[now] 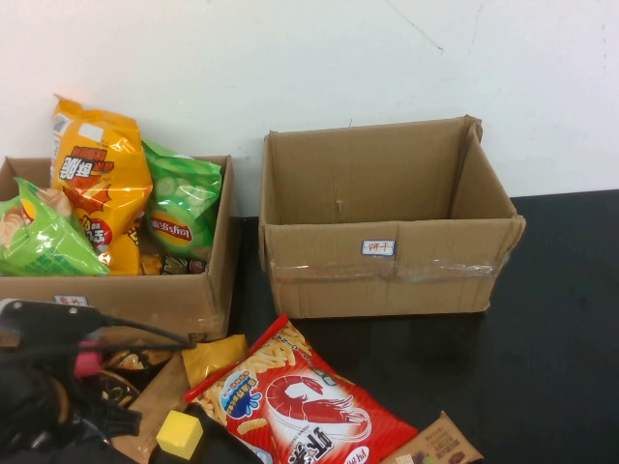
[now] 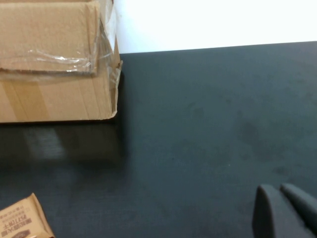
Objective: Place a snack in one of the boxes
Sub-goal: Pick up the biscuit
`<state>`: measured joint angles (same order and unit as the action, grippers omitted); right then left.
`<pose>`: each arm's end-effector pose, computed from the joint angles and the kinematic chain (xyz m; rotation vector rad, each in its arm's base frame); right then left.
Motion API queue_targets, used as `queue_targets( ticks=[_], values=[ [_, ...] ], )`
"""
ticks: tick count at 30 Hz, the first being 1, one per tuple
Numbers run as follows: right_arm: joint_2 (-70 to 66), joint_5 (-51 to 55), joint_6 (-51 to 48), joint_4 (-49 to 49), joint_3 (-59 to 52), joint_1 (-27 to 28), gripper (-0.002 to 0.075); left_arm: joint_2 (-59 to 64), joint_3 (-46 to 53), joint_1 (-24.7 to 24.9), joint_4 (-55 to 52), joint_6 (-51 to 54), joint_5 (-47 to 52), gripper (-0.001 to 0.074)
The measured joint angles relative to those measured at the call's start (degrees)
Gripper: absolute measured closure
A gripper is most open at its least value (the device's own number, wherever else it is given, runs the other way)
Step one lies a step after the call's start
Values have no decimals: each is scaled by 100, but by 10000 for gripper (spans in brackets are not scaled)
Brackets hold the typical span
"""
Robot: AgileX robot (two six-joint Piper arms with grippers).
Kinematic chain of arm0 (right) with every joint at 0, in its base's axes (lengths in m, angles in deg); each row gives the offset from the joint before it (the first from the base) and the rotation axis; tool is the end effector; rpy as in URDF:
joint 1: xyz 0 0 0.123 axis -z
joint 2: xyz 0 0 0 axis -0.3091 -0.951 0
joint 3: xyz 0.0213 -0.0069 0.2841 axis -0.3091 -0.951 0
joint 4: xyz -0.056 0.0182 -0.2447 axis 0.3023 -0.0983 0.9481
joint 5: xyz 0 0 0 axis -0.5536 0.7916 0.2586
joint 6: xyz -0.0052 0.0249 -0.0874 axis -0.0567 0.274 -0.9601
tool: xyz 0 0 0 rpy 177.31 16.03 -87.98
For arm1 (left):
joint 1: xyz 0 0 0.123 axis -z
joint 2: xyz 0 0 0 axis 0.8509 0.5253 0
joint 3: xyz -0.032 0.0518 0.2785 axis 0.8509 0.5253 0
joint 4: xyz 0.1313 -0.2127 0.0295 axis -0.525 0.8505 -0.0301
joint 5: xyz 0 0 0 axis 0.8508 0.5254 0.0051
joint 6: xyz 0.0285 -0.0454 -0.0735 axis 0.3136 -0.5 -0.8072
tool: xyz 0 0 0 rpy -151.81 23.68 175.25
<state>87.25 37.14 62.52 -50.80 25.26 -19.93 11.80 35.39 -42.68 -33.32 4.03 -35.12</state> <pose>0.0535 -0.0001 0.1735 -0.0026 1.8456 0.0139 0.2260 -0.0449 0.1654 0.0286 2.6331 0.0985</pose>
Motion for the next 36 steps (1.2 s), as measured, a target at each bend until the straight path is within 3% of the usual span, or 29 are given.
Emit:
queue_targets(
  ticks=[3, 4, 6, 8, 18, 32, 34, 36],
  values=[
    [0, 0, 0, 0, 0, 0, 727, 525, -460, 14, 409, 585, 636, 433],
    [0, 0, 0, 0, 0, 0, 727, 902, -724, 14, 505, 808, 858, 330],
    [0, 0, 0, 0, 0, 0, 727, 1275, -995, 14, 514, 1031, 941, 258],
    [0, 0, 0, 0, 0, 0, 727, 1592, -1228, 14, 381, 1120, 956, 237],
    [0, 0, 0, 0, 0, 0, 727, 2736, -2126, -53, -691, 995, 681, 291],
    [0, 0, 0, 0, 0, 0, 727, 3362, -2150, -220, -766, 870, 371, 347],
    [0, 0, 0, 0, 0, 0, 727, 3400, -2150, -223, -803, 752, 304, 384],
    [0, 0, 0, 0, 0, 0, 727, 3424, -2154, -233, -859, 609, 258, 470]
  ],
)
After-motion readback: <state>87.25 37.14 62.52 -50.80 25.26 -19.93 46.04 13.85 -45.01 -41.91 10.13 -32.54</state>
